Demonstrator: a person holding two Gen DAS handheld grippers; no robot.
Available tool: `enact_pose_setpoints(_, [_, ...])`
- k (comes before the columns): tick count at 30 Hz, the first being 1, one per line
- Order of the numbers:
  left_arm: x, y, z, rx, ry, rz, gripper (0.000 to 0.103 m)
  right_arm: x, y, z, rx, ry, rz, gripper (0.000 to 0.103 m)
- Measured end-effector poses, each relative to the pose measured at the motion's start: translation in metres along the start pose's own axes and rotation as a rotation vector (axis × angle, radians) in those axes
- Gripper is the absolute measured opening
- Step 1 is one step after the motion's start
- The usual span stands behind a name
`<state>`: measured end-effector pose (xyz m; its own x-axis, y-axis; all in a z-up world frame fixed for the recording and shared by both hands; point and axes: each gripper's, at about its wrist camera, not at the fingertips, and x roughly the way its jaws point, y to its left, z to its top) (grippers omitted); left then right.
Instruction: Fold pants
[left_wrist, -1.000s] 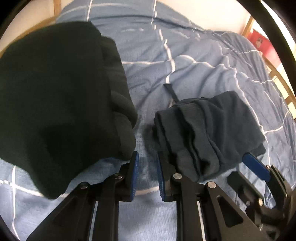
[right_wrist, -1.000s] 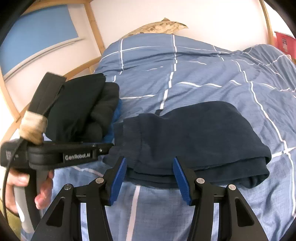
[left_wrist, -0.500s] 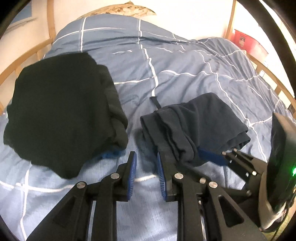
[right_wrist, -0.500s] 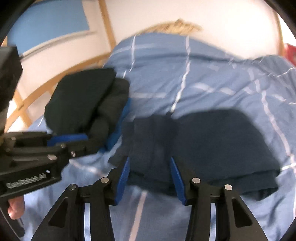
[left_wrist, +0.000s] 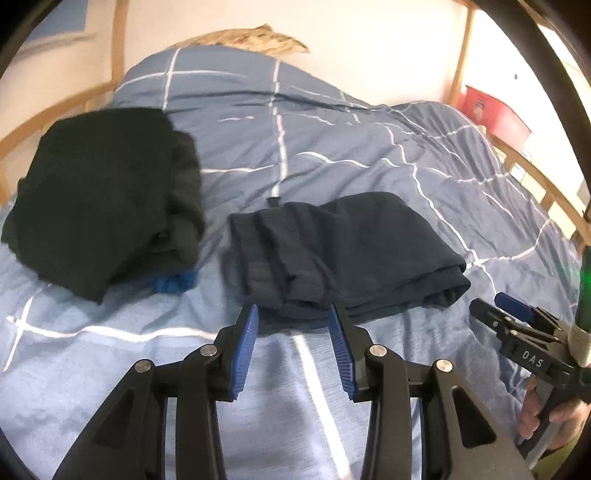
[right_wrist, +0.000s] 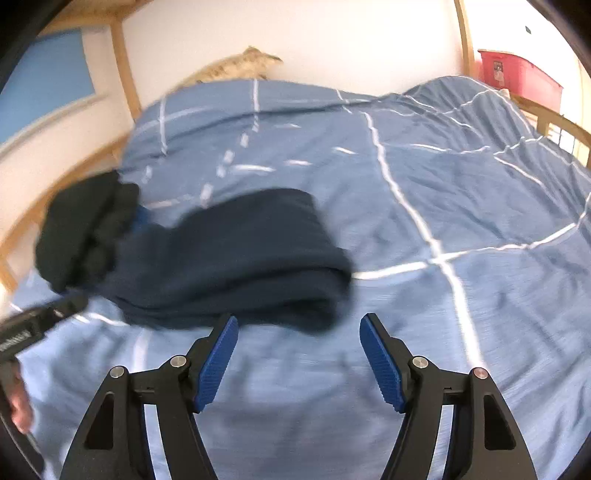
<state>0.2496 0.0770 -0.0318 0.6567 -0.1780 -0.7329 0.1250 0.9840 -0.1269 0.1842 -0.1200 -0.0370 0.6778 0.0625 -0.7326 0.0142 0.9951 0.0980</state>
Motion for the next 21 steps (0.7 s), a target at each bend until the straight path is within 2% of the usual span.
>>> enact_pose_setpoints(3, [0.009,-0.001,0.002,-0.033,-0.015,0.014,0.042,0.010,-0.012,-0.003,-0.015,0.045,0.010,0.070])
enact_pose_setpoints(8, [0.019,0.006,0.006,-0.106,-0.018,0.007,0.040,0.025,-0.018,0.001,0.010,0.077,0.050,0.070])
enact_pose_setpoints(13, [0.004,0.001,0.006,-0.084,-0.090,0.028,0.040,0.034,-0.019,0.000,0.006,0.083,0.050,0.070])
enact_pose_setpoints(16, [0.011,0.001,0.009,-0.071,-0.058,0.009,0.040,0.033,-0.019,0.000,0.010,0.073,0.058,0.070])
enact_pose_setpoints(21, [0.026,0.008,0.012,-0.136,-0.014,-0.062,0.036,0.038,-0.019,0.000,0.008,0.077,0.057,0.070])
